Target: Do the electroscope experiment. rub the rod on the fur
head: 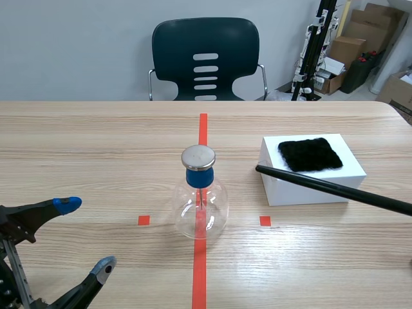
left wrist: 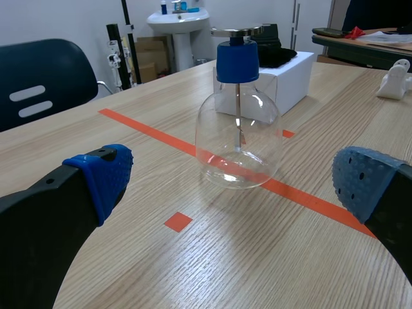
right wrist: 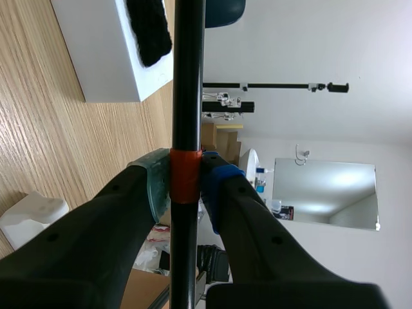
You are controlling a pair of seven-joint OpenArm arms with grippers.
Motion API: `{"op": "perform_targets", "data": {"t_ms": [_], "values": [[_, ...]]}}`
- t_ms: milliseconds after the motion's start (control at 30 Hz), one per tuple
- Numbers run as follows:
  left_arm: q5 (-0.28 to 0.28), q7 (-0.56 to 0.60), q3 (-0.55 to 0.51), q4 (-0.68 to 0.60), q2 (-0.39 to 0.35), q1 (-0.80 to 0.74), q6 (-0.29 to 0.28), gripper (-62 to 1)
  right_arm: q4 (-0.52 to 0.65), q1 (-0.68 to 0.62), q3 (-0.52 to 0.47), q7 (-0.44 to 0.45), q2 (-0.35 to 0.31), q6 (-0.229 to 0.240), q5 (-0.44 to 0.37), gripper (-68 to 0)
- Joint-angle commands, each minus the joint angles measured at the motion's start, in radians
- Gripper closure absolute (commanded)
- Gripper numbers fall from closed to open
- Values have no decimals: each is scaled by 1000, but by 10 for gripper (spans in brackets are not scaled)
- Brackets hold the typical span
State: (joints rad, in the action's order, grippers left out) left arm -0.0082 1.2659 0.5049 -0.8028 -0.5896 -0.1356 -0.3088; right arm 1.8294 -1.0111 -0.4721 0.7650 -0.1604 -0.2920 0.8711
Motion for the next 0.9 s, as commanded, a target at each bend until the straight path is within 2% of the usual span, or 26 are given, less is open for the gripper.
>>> {"op": "perform_targets", "data": {"t_ms": [0, 233, 433, 567, 633, 867], "values": [[-9, 17, 0, -13, -1, 0, 0, -623, 12, 8, -12, -3, 0, -11, -15, -6], [-9, 17, 0, -13, -1, 0, 0, -623, 12, -18, -23, 10, 0, -45, -22, -6], [-9, 17, 0, -13, -1, 0, 0, -623, 12, -62, -72, 34, 0, -46, -117, -6], [-9, 17, 0, -13, -1, 0, 0, -623, 12, -61, -127, 27, -14, -45, -151, -6], [-9, 17, 0, -13, -1, 0, 0, -623, 12, -58, -145, 3, -44, -44, -169, -6], [-9, 17, 0, -13, -1, 0, 0, -623, -4, 8, -158, -189, -216, -44, -260, -6]]}}
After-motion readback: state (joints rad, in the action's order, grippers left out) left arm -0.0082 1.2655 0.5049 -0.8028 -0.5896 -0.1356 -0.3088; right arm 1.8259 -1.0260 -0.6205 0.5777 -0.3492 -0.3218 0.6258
